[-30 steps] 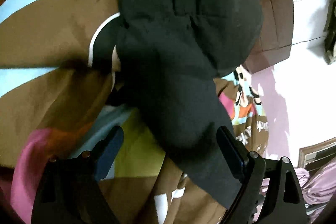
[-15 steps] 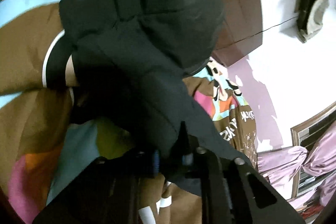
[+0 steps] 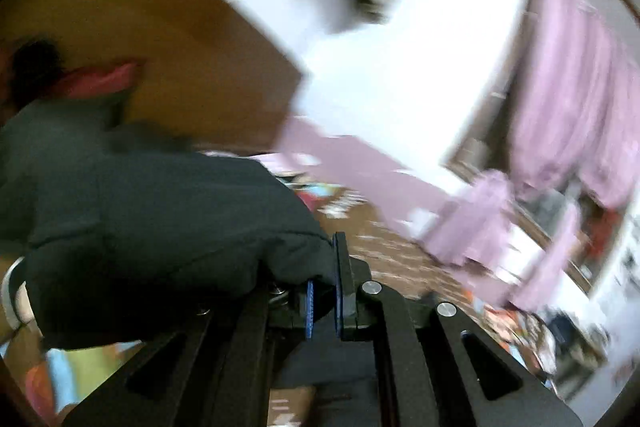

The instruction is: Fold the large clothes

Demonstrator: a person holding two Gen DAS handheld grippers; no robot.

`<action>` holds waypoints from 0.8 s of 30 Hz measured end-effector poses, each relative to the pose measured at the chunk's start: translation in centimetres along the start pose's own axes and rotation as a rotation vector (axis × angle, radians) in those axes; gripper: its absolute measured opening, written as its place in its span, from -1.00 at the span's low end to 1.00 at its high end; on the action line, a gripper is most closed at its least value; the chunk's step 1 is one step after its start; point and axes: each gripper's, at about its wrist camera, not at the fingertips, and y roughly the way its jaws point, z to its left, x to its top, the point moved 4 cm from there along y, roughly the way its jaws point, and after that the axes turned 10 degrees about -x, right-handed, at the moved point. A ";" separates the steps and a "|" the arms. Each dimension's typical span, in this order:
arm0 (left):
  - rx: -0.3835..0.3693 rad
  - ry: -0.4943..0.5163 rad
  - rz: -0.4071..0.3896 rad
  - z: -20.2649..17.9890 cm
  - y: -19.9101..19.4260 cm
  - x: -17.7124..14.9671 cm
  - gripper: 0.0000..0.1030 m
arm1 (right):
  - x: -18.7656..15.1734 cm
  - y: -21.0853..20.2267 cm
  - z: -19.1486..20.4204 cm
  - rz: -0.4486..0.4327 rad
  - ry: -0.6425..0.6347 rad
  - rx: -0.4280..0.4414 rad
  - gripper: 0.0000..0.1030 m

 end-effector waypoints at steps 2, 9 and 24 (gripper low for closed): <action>-0.105 0.057 0.036 -3.7 1.6 0.2 -0.90 | 0.5 -0.8 -2.0 -0.017 0.022 -0.037 1.00; -0.301 0.263 0.282 -14.2 8.3 -3.0 -0.90 | 0.7 -2.9 -9.5 -0.043 0.171 -0.116 1.00; -0.324 0.347 0.922 -19.8 14.8 -25.7 -0.90 | -5.4 -2.3 -16.2 0.036 0.276 -0.136 1.00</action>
